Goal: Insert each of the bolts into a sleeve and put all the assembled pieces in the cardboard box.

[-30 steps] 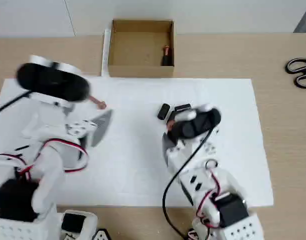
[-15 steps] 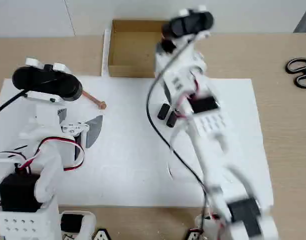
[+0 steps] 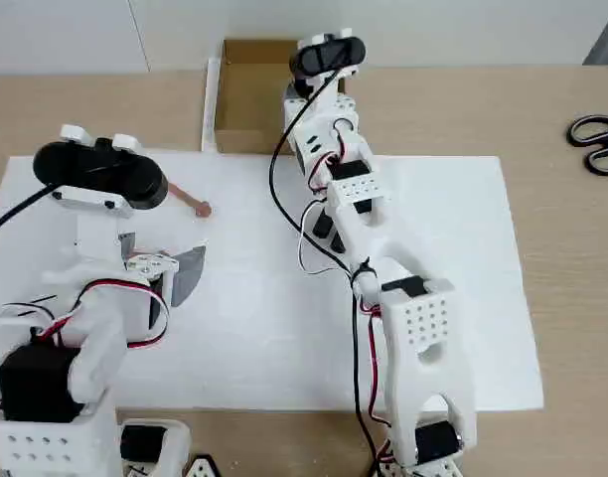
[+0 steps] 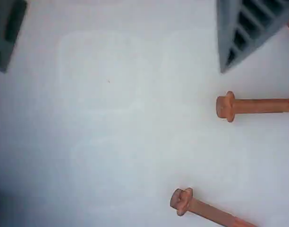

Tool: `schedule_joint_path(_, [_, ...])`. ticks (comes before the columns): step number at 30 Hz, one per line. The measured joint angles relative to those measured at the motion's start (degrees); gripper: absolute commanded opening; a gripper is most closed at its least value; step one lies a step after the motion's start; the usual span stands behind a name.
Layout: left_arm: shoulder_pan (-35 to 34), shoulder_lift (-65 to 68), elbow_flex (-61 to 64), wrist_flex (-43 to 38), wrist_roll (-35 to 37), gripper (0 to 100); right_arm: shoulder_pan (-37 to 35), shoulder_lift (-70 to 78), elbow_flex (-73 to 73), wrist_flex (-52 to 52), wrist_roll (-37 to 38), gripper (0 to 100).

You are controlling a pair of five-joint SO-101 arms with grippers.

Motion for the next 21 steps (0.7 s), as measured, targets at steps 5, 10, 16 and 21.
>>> schedule_joint_path(5, [0.0,0.0,0.0,0.0,0.0,27,0.9,4.7,-3.2,-0.3,0.0,6.1])
schedule_joint_path(10, [0.0,0.0,0.0,0.0,0.0,27,2.1,8.0,-4.7,-0.4,0.0,18.1])
schedule_joint_path(16, [0.0,0.0,0.0,0.1,0.0,27,2.1,8.6,-5.5,-0.5,0.0,16.9])
schedule_joint_path(21, [0.0,0.0,0.0,0.1,0.0,27,2.0,7.3,-5.5,1.1,0.0,17.0])
